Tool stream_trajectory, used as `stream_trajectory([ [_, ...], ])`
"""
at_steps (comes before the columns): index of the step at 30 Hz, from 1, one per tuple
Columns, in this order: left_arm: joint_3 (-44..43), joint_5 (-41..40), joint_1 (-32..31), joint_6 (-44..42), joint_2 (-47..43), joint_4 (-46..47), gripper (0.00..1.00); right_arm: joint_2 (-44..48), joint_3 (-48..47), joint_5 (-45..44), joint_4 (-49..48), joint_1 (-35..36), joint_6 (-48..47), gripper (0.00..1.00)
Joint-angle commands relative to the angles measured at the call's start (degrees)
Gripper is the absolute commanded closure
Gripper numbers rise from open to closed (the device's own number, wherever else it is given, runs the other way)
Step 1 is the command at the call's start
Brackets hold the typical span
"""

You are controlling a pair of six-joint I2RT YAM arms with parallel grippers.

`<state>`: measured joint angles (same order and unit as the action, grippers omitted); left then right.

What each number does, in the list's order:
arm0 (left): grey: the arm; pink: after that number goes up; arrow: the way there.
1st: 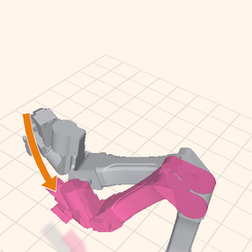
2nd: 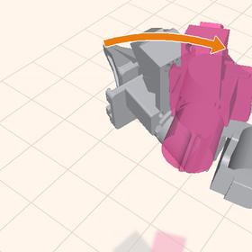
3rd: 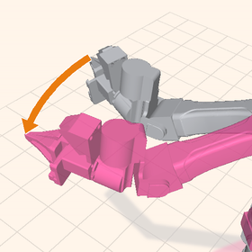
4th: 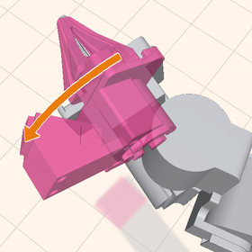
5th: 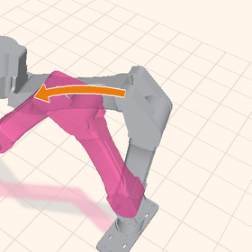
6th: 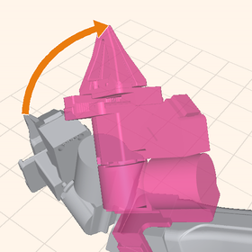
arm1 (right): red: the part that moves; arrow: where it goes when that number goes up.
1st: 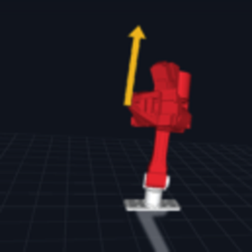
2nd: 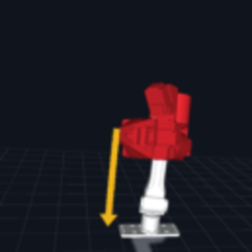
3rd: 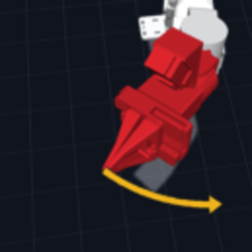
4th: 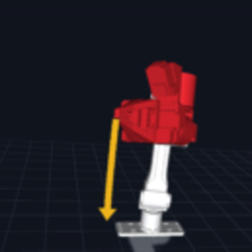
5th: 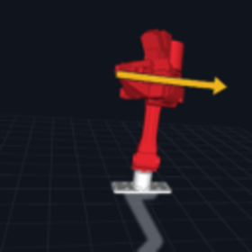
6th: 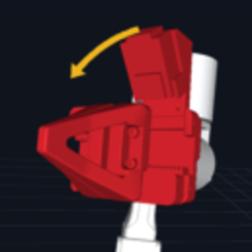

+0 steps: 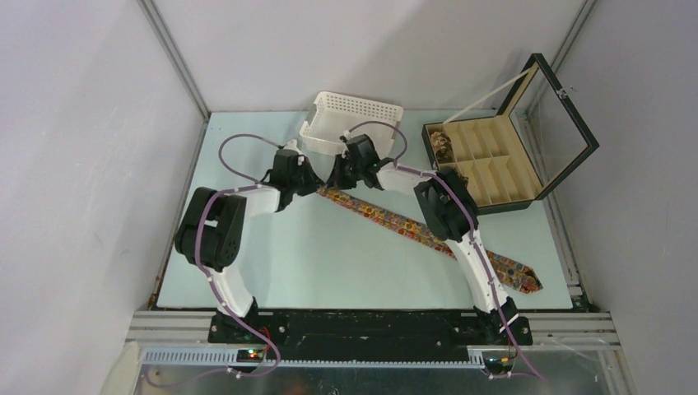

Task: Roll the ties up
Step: Roll the tie at the center of the board.

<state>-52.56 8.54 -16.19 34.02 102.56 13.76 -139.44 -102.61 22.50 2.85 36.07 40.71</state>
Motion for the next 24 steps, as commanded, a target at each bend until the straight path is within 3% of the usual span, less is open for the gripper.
stream_trajectory([
  [1, -0.1, -0.8, -0.4, -0.9, -1.1, 1.4, 1.0, 4.0, 4.5, -2.5, -1.5, -1.1, 0.5, 1.0],
  [12, -0.9, -0.9, -0.6, -0.1, 0.5, 2.3, 1.0, 13.7, 12.5, -4.6, -6.2, -2.2, 0.1, 1.0],
  [24, -2.7, -1.9, -2.3, 0.9, 3.3, 2.8, 1.0, 13.0, 11.8, 0.9, -7.5, -2.9, 0.5, 1.0],
])
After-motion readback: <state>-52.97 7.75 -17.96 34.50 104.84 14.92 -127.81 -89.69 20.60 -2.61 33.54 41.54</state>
